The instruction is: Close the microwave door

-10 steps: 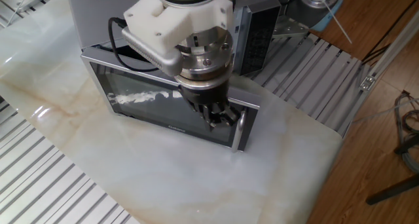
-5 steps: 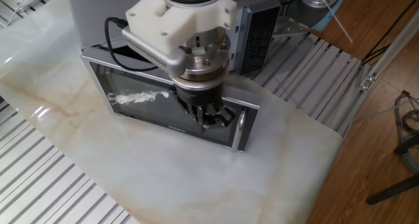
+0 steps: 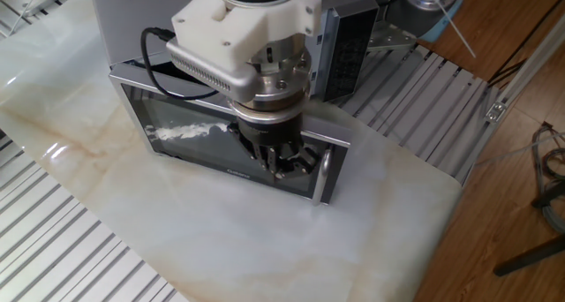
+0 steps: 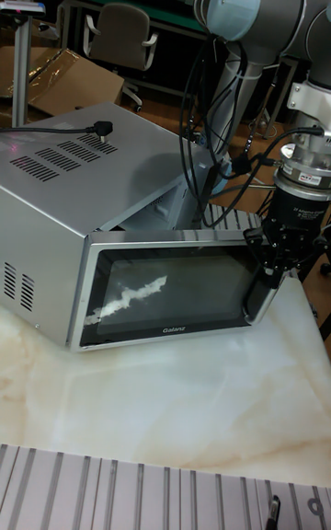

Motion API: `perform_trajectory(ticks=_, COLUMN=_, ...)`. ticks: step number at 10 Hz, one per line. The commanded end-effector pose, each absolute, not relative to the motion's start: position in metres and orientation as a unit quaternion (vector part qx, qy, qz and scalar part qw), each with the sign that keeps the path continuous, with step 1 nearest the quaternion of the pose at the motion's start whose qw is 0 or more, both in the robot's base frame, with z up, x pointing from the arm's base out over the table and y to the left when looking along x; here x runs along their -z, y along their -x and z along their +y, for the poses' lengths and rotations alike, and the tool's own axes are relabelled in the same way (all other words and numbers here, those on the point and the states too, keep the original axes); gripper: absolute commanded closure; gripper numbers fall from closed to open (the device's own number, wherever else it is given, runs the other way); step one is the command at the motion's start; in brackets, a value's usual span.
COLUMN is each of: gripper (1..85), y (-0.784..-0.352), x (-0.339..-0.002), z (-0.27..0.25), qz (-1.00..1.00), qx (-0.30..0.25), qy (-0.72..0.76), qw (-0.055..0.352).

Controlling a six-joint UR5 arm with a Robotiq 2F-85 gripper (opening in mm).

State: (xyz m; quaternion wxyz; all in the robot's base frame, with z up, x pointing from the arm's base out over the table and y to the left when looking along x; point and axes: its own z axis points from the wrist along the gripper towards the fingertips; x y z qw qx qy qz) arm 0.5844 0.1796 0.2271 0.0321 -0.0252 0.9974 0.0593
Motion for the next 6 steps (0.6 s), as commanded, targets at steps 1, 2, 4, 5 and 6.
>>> perform_trajectory(ticks=1, gripper=84.7, y=-0.5706, x=-0.2276, z=0.1767, qz=0.998, qx=-0.055, qy=0.042, qw=0.006)
perform_trajectory(ticks=2, gripper=84.7, y=-0.5706, x=-0.2275, z=0.1751, qz=0.998, qx=-0.052, qy=0.043, qw=0.006)
perform_trajectory(ticks=4, gripper=84.7, y=-0.571, x=-0.2274, z=0.1747, qz=0.998, qx=-0.052, qy=0.045, qw=0.007)
perform_trajectory(ticks=5, gripper=84.7, y=-0.571, x=-0.2273, z=0.1735, qz=0.998, qx=-0.049, qy=0.048, qw=0.007)
perform_trajectory(ticks=6, gripper=84.7, y=-0.571, x=-0.2273, z=0.1731, qz=0.998, qx=-0.048, qy=0.049, qw=0.007)
